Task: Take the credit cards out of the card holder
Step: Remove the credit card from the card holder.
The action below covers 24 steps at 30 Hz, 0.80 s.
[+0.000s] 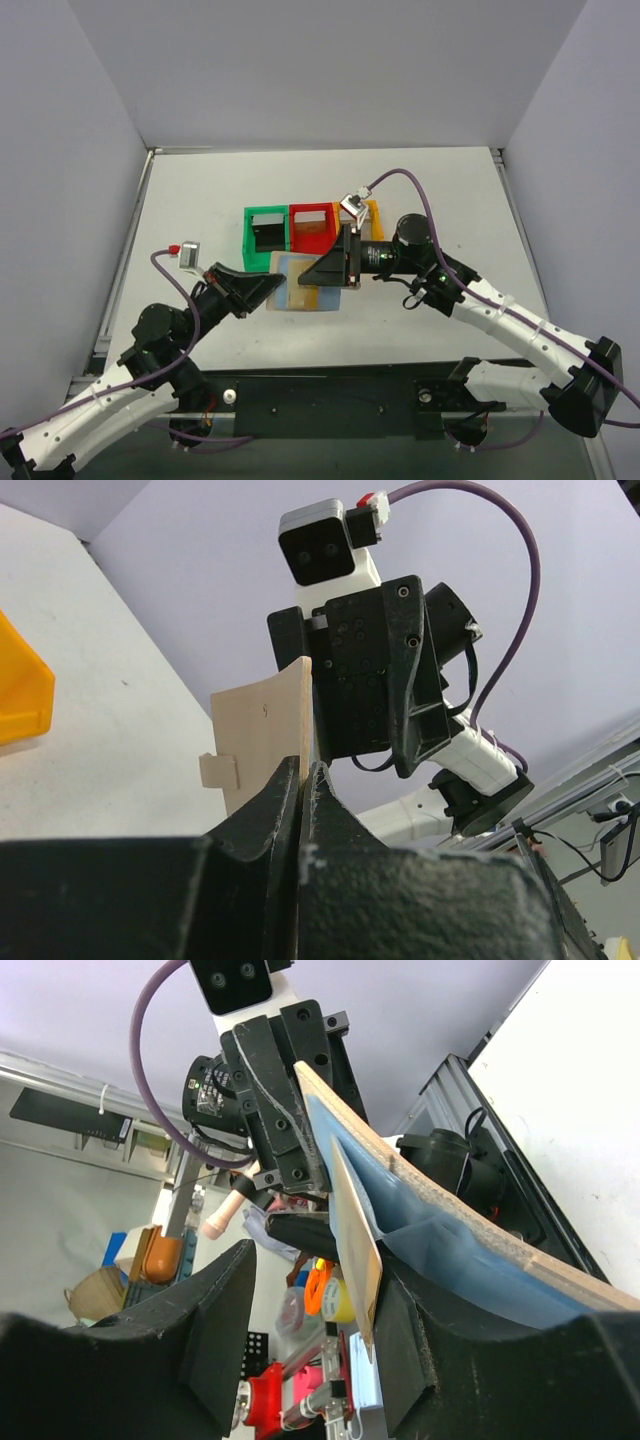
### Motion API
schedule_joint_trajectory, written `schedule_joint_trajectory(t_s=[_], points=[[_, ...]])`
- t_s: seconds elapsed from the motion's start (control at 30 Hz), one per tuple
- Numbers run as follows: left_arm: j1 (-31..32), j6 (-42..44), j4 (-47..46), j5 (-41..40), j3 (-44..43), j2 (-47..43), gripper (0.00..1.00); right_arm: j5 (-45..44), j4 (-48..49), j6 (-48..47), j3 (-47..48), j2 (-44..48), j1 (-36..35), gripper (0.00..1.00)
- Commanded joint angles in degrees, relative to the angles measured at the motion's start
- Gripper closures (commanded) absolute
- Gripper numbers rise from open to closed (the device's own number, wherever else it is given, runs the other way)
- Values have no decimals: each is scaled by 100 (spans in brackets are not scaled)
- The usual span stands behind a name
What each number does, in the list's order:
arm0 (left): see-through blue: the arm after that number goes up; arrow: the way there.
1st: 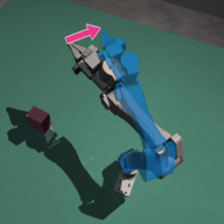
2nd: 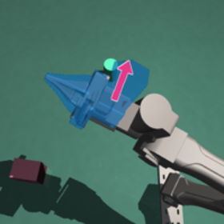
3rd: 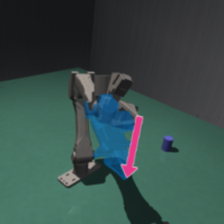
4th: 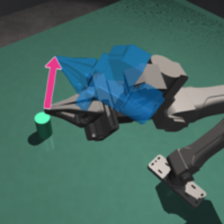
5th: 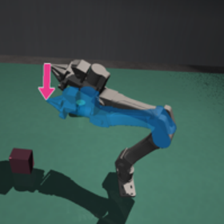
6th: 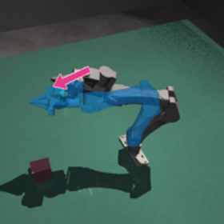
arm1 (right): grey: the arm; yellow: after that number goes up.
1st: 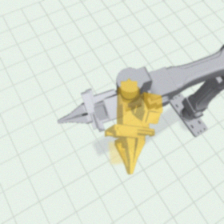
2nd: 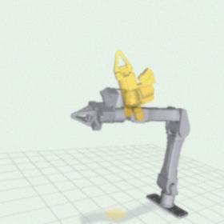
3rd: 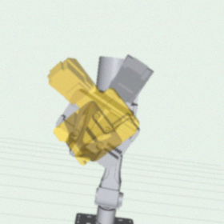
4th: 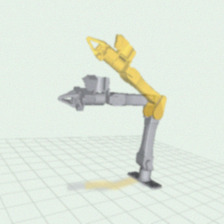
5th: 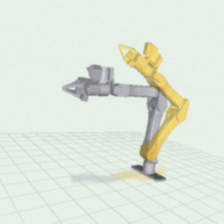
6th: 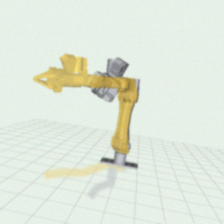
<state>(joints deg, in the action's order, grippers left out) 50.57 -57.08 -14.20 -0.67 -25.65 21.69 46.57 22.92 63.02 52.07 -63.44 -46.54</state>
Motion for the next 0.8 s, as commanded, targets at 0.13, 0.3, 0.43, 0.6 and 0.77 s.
schedule_joint_trajectory(t_s=[0.13, 0.3, 0.43, 0.6, 0.77], points=[[-3, -330, -786, -179, 253, -42, 100, 151, 327, 96, 277, -160, -100, 56], [-3, -260, -655, -285, 227, -156, 100, 168, 275, 43, 277, -99, -101, 65], [-3, -111, -243, -574, 174, -420, 100, 134, 170, -9, 277, -2, -57, 67], [-3, -58, -31, -689, 183, -701, 100, 133, 143, -27, 268, 51, -48, 68], [-3, -58, -4, -645, 174, -710, 100, 125, 152, -18, 277, 25, -48, 69]])
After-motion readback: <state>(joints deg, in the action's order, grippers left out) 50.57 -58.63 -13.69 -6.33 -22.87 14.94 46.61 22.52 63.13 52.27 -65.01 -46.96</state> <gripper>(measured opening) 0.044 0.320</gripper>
